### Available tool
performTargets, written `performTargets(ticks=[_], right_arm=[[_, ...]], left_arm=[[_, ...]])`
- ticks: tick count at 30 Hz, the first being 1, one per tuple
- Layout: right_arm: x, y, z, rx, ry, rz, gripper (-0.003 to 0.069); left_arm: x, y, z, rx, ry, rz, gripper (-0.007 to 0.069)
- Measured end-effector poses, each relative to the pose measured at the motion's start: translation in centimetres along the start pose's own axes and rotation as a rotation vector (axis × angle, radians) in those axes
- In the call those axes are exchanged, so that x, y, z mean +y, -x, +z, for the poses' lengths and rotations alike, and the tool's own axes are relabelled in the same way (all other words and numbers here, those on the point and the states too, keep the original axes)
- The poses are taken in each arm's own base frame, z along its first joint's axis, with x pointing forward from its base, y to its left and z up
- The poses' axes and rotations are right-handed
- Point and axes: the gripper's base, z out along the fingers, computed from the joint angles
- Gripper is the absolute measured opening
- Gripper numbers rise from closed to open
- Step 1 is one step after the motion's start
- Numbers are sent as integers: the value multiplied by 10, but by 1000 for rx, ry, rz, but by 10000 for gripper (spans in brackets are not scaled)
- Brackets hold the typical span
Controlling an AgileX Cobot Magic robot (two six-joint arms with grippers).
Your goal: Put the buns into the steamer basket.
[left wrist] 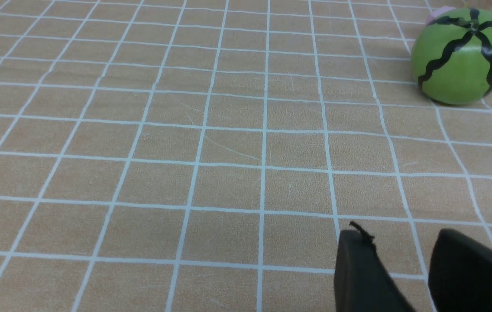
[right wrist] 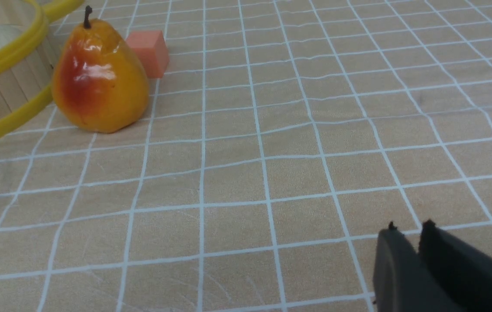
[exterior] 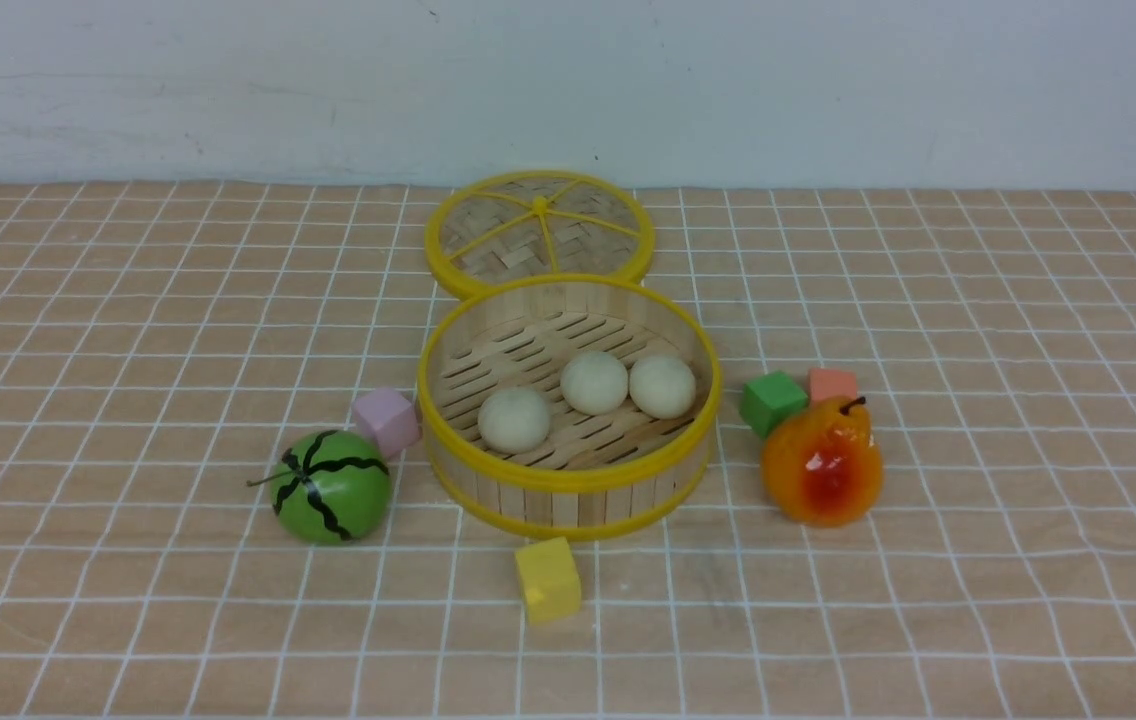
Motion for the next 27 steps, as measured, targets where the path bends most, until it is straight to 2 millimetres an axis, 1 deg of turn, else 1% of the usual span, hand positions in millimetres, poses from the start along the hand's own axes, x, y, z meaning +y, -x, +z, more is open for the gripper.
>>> performTargets(ticks=[27], right_arm=[[0, 0, 0, 0, 0, 0, 117]], left_arm=[[0, 0, 0, 0, 0, 0, 239]])
